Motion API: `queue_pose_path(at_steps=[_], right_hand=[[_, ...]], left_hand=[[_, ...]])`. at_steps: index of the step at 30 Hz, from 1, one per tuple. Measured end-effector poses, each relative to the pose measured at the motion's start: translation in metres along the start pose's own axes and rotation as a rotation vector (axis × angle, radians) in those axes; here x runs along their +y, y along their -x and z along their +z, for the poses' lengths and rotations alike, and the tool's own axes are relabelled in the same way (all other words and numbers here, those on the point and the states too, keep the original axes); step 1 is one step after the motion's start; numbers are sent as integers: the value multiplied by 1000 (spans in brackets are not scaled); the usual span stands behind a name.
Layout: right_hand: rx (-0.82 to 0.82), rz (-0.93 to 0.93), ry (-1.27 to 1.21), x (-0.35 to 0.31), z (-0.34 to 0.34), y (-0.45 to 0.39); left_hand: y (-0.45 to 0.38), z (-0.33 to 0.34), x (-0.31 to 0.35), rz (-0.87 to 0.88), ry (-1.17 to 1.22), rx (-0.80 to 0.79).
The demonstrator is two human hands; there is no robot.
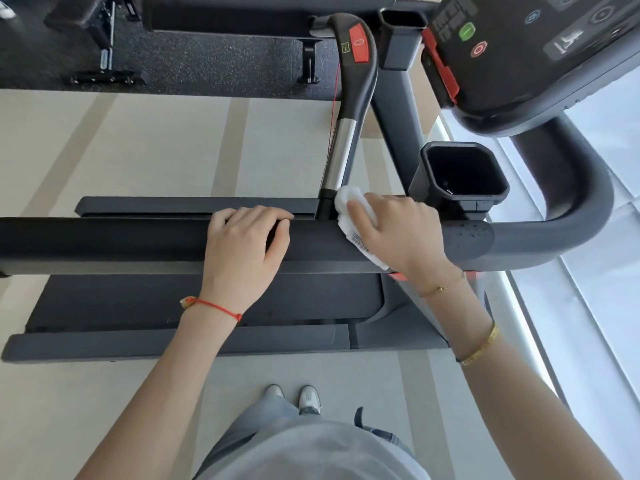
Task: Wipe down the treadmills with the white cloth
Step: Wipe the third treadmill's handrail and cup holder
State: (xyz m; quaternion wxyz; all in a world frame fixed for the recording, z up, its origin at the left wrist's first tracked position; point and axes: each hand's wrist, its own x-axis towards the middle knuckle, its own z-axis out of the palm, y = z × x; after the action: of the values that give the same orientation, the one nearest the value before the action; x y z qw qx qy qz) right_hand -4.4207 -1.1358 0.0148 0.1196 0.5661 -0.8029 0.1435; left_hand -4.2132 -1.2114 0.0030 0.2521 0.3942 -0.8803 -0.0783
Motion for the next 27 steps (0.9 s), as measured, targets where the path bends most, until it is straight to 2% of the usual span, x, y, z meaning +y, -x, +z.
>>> queue_pose_path(at_steps=[3,7,13,16,18,20,23,27], right_hand=[[237,-110,-69,-2,5,20],[345,-158,-115,-2,13,34],[344,-198,-171,-56,28,31],[311,-301,-148,-38,22,31],[310,-251,-120,-12,16,34],[341,-117,-104,6,8,34],[375,25,-72,-6,5,29],[297,-107,-128,-55,17,27]], left_hand=[[-1,0,-2,11,2,0],[-2,0,-3,24,8,14],[-2,1,-5,19,2,42],[-2,0,-5,26,1,23],[-1,-1,-5,32,2,10],[-1,-2,-5,28,6,-1],[-1,-1,-5,27,-3,-9],[-1,2,-6,30,-31,12]])
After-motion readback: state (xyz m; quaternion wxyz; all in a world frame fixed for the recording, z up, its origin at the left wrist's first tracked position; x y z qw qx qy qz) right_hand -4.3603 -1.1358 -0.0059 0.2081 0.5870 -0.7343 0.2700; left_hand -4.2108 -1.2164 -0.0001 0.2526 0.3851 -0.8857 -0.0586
